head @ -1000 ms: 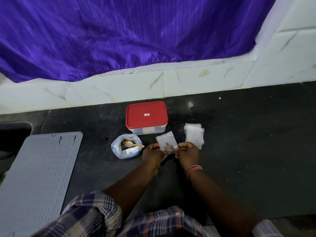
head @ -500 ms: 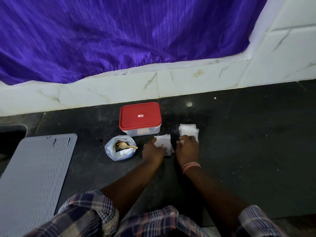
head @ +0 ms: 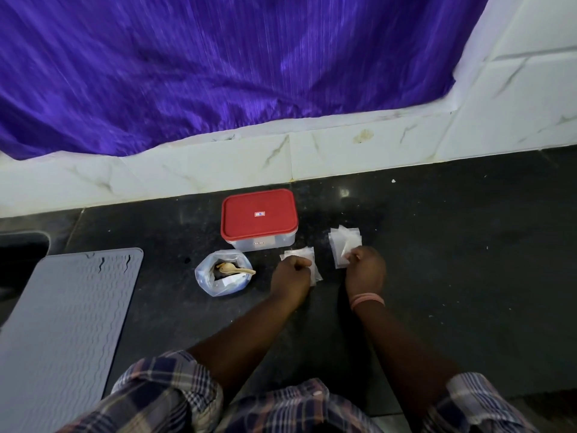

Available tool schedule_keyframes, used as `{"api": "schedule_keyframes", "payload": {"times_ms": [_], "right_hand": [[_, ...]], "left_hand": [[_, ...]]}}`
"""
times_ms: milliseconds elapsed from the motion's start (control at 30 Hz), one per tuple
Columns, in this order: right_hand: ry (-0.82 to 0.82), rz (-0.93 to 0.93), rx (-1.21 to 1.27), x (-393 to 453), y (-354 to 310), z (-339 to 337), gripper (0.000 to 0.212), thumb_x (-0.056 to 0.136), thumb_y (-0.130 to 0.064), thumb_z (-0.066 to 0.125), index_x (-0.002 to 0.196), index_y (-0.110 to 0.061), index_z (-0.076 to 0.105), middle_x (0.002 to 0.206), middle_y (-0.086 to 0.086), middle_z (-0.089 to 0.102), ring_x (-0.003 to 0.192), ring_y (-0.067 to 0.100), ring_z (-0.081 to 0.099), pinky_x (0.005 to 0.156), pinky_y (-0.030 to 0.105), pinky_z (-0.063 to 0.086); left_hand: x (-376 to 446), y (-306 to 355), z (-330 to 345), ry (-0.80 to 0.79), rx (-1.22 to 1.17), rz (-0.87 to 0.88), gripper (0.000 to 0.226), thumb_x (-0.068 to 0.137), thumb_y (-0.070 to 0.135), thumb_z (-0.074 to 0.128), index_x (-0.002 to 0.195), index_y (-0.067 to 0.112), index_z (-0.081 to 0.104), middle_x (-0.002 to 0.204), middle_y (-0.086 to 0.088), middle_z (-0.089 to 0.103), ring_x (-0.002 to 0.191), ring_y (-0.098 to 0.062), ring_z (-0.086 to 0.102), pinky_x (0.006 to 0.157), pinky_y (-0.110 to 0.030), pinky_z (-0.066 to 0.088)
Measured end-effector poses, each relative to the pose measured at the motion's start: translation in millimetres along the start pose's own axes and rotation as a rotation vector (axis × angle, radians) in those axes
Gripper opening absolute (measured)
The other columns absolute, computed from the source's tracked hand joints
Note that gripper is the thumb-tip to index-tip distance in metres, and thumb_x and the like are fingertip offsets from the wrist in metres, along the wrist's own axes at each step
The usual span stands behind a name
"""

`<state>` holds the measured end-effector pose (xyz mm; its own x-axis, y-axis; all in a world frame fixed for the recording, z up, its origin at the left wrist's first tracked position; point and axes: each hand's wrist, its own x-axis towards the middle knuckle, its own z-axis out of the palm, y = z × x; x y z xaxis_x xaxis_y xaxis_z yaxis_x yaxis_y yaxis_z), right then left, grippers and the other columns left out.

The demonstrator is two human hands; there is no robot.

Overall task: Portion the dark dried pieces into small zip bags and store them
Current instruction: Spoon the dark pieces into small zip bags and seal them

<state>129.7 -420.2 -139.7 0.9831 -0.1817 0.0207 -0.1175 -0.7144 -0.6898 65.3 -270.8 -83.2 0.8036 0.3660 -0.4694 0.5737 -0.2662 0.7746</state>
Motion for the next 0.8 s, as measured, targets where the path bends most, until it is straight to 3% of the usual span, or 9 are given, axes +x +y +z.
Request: {"api": "schedule_keyframes", "payload": {"times_ms": [100,167,233,300,367,533,633,700,800], "right_hand": [[0.053,-0.266,0.082,-24.2,-17.3,-2.6,0.015,0.084,-0.007,0.059,0.083,-0.005,0.074,0.092,0.011,0.073,0.088,0.027,0.066,0.083,0.026,0.045],[-0.007,-0.429,0.125,-48.6,-35.2,-2.5,0.022,0.089,-0.015,0.053,0.092,-0.01,0.074,0.101,0.006,0.072,0.097,0.019,0.062,0.091,0.021,0.041],[-0.019,-0.548,0.07,-65.4,-47.2,1.0,0.023,0.089,-0.019,0.054,0.096,-0.012,0.075,0.107,0.003,0.072,0.103,0.018,0.061,0.096,0.026,0.043],[0.005,-0.643,0.008,-74.0,-52.0,8.3,0.016,0.085,-0.014,0.065,0.097,-0.014,0.076,0.111,0.001,0.073,0.107,0.021,0.062,0.099,0.038,0.048],[0.025,-0.693,-0.015,-76.2,-56.8,12.1,0.018,0.082,-0.011,0.065,0.096,-0.015,0.076,0.114,0.001,0.072,0.109,0.025,0.061,0.097,0.046,0.048],[0.07,-0.543,-0.039,-93.5,-85.5,15.3,0.03,0.08,-0.019,0.05,0.094,-0.023,0.076,0.127,0.004,0.065,0.119,0.031,0.048,0.101,0.042,0.035],[0.034,-0.486,-0.018,-112.1,-113.3,17.3,0.027,0.081,-0.012,0.055,0.099,-0.025,0.071,0.12,0.0,0.06,0.112,0.025,0.048,0.093,0.041,0.038],[-0.039,-0.447,0.201,-127.0,-137.4,21.9,0.017,0.088,-0.01,0.06,0.1,-0.019,0.068,0.106,-0.003,0.063,0.101,0.015,0.056,0.088,0.035,0.047],[-0.234,-0.131,0.502,-144.9,-168.3,27.4,0.007,0.091,-0.026,0.07,0.096,-0.021,0.068,0.091,-0.009,0.071,0.086,0.001,0.066,0.08,0.022,0.054]], "left_hand": [[0.5,3.8,-3.8,-0.014,-0.151,0.001,0.016,0.095,0.028,0.061,0.094,0.022,0.076,0.095,-0.003,0.076,0.092,-0.023,0.071,0.09,-0.038,0.057],[1.1,10.1,-10.5,-0.023,-0.321,-0.002,0.028,0.095,0.044,0.063,0.089,0.019,0.074,0.084,-0.007,0.075,0.082,-0.026,0.071,0.08,-0.04,0.057],[-0.6,17.0,-22.4,0.01,-0.396,0.014,0.042,0.097,0.052,0.059,0.093,0.012,0.072,0.083,-0.01,0.075,0.076,-0.025,0.07,0.075,-0.04,0.056],[-1.1,16.2,-39.4,0.126,-0.295,0.063,0.041,0.098,0.047,0.059,0.086,0.01,0.071,0.08,-0.01,0.074,0.075,-0.027,0.071,0.077,-0.042,0.057],[-1.2,12.2,-59.5,0.181,-0.314,0.055,0.024,0.096,0.027,0.061,0.079,0.013,0.071,0.079,-0.01,0.075,0.077,-0.03,0.072,0.079,-0.046,0.061],[-11.4,-1.7,-108.5,0.077,-0.532,-0.068,0.011,0.096,0.006,0.061,0.094,0.006,0.072,0.091,-0.02,0.075,0.076,-0.028,0.073,0.058,-0.027,0.059],[-20.5,-15.0,-131.6,0.093,-0.513,-0.023,0.008,0.093,0.004,0.068,0.089,0.003,0.075,0.082,-0.021,0.073,0.067,-0.021,0.069,0.061,-0.027,0.06],[-28.3,-24.5,-143.9,0.118,-0.458,0.029,0.006,0.089,0.006,0.074,0.084,0.003,0.077,0.077,-0.018,0.074,0.062,-0.016,0.067,0.057,-0.023,0.057],[-39.5,-35.0,-154.1,0.137,-0.416,0.092,0.007,0.083,0.006,0.08,0.076,0.006,0.077,0.08,-0.009,0.077,0.067,-0.017,0.071,0.059,-0.029,0.06]]}}
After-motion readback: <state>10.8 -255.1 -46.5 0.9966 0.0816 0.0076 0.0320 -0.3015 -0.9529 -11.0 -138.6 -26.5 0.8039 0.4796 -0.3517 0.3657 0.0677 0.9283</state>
